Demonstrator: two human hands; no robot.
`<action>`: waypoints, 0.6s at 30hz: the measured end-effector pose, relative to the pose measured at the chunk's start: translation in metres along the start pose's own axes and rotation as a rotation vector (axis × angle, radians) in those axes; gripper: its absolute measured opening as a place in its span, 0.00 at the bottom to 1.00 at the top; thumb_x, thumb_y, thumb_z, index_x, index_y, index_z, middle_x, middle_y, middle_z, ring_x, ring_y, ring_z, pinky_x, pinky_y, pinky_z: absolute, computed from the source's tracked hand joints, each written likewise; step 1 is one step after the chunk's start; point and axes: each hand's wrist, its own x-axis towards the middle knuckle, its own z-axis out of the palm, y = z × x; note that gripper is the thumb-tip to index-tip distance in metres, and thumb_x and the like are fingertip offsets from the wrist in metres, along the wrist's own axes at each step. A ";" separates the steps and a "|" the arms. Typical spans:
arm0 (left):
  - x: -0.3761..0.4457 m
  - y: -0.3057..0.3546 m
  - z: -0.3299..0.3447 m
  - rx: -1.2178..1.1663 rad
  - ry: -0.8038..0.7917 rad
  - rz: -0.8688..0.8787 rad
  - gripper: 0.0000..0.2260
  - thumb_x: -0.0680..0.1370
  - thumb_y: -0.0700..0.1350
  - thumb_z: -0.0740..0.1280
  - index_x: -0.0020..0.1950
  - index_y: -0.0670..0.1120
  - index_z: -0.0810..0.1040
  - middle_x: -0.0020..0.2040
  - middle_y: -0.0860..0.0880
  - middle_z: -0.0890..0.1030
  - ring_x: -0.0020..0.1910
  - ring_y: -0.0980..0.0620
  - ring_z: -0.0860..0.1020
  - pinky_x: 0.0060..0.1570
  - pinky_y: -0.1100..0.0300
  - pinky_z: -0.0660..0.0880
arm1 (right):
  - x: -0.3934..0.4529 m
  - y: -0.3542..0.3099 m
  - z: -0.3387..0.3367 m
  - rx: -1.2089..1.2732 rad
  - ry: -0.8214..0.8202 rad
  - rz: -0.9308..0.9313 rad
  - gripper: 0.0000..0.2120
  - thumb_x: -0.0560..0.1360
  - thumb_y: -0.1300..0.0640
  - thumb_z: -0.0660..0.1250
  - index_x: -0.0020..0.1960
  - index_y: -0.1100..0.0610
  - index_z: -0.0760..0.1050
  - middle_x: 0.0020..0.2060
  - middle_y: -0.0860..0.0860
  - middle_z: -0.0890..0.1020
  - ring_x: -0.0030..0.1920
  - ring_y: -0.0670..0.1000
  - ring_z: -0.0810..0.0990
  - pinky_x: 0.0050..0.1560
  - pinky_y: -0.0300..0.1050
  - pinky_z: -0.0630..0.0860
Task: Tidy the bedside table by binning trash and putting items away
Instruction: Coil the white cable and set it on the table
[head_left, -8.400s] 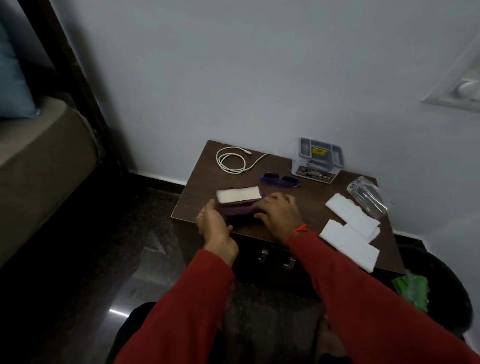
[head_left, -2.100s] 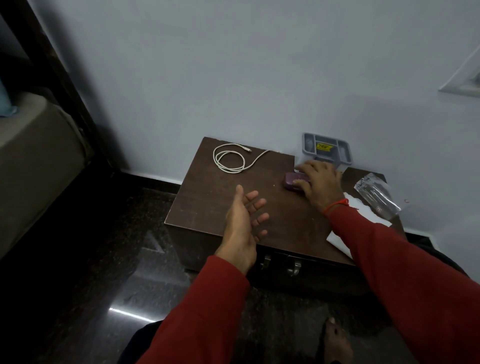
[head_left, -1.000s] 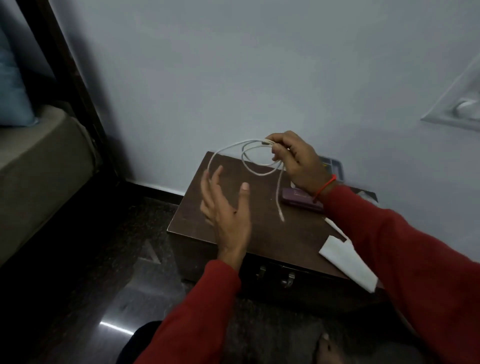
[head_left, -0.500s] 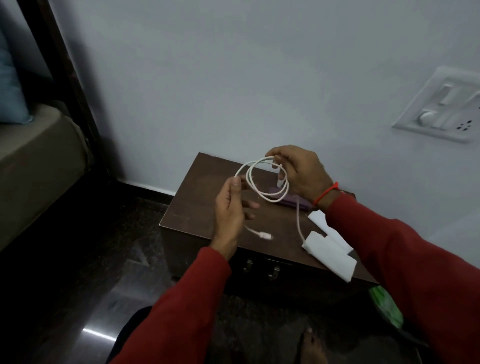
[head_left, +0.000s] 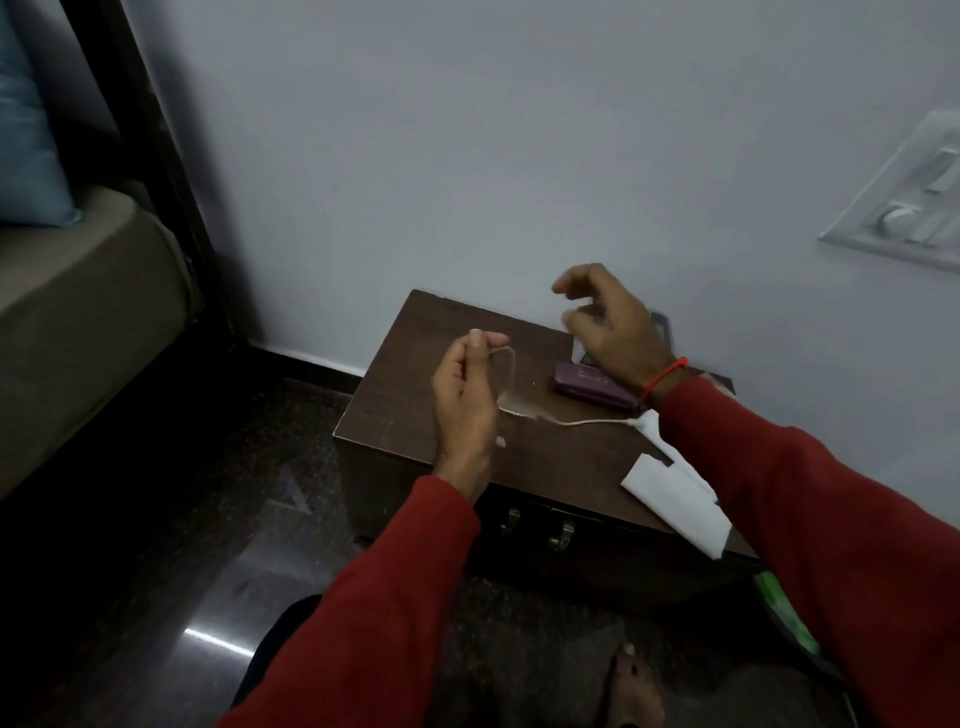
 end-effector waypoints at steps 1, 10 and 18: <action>-0.002 0.001 0.002 -0.019 -0.054 0.024 0.13 0.86 0.52 0.60 0.51 0.50 0.83 0.35 0.59 0.77 0.30 0.61 0.68 0.30 0.67 0.66 | -0.002 -0.002 0.003 0.028 -0.144 -0.058 0.17 0.73 0.59 0.64 0.62 0.51 0.72 0.59 0.46 0.77 0.61 0.45 0.75 0.62 0.47 0.73; -0.007 0.011 0.000 -0.045 -0.211 -0.079 0.11 0.84 0.49 0.65 0.62 0.44 0.80 0.32 0.53 0.78 0.22 0.60 0.67 0.21 0.65 0.65 | 0.003 0.003 0.016 0.102 -0.048 0.028 0.09 0.79 0.60 0.62 0.52 0.58 0.81 0.42 0.50 0.84 0.38 0.50 0.81 0.42 0.46 0.79; -0.007 0.031 0.010 -0.620 -0.576 -0.328 0.14 0.86 0.52 0.55 0.50 0.49 0.77 0.28 0.54 0.65 0.23 0.59 0.62 0.23 0.65 0.60 | -0.008 0.008 0.018 -0.200 -0.381 0.115 0.14 0.80 0.56 0.60 0.38 0.54 0.77 0.32 0.52 0.81 0.35 0.51 0.79 0.41 0.51 0.77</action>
